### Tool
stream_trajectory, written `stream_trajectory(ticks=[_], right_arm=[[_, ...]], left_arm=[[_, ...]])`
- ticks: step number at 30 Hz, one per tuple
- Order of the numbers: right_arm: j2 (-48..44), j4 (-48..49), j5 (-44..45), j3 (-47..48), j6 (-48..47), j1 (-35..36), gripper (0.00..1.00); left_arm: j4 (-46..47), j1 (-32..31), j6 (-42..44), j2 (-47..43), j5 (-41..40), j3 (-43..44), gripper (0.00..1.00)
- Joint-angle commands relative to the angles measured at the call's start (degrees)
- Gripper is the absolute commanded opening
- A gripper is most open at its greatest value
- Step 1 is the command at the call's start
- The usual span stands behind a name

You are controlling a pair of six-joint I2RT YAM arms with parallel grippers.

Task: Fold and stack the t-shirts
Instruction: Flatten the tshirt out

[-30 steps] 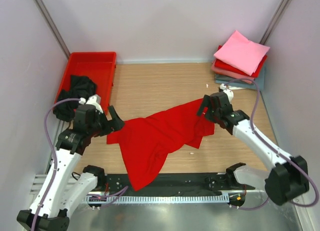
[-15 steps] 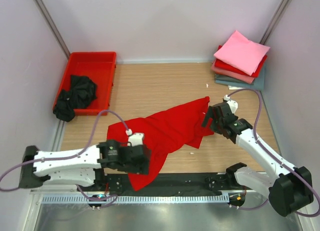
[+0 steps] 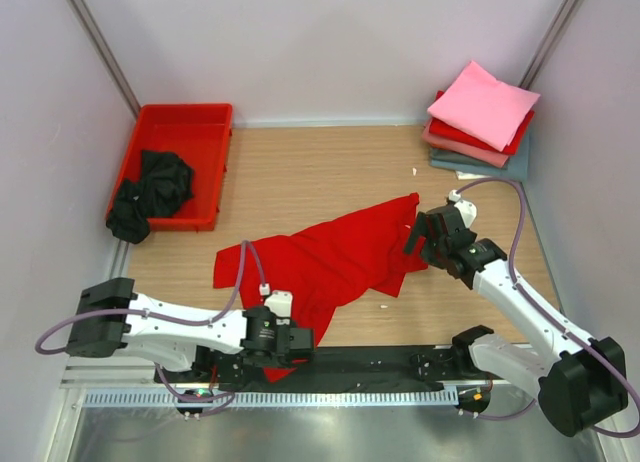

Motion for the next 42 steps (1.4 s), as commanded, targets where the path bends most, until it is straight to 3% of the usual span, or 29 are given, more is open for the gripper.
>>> stream_trajectory(ticks=[1, 6, 19, 25, 27, 28, 37, 40, 42], right_arm=[[-1.5, 1.7, 0.1, -0.4, -0.6, 0.0, 0.98], [-1.6, 2.1, 0.1, -0.7, -0.8, 0.0, 0.98], [-0.2, 2.7, 0.0, -0.7, -1.2, 0.0, 0.98], [0.3, 2.7, 0.0, -0.5, -1.3, 0.0, 0.98], [0.5, 2.8, 0.1, -0.5, -1.3, 0.0, 0.98], [0.4, 2.8, 0.1, -0.5, -1.3, 0.0, 0.98], [0.1, 1.8, -2.5, 0.3, -0.2, 0.0, 0.98], [-1.4, 1.3, -4.3, -0.2, 1.3, 0.0, 0.98], [-3.3, 1.1, -4.9, -1.0, 2.7, 0.0, 0.98]], left_arm=[[4.6, -0.2, -1.8, 2.7, -2.2, 0.0, 0.57], [5.1, -0.2, -1.8, 6.1, -2.1, 0.8, 0.51], [7.0, -0.3, -4.4, 2.9, 0.6, -5.2, 0.36], [8.4, -0.3, -4.5, 2.3, 0.9, -6.5, 0.18], [7.8, -0.3, -4.3, 2.1, 0.5, -6.3, 0.02], [7.3, -0.3, -4.3, 1.8, 0.2, -5.7, 0.0], [-10.4, 0.1, 0.9, -1.6, -10.9, 9.7, 0.0], [-12.6, 4.6, 6.6, -6.3, -13.5, 12.4, 0.0], [-10.8, 12.0, 11.8, -10.0, -13.6, 12.3, 0.0]])
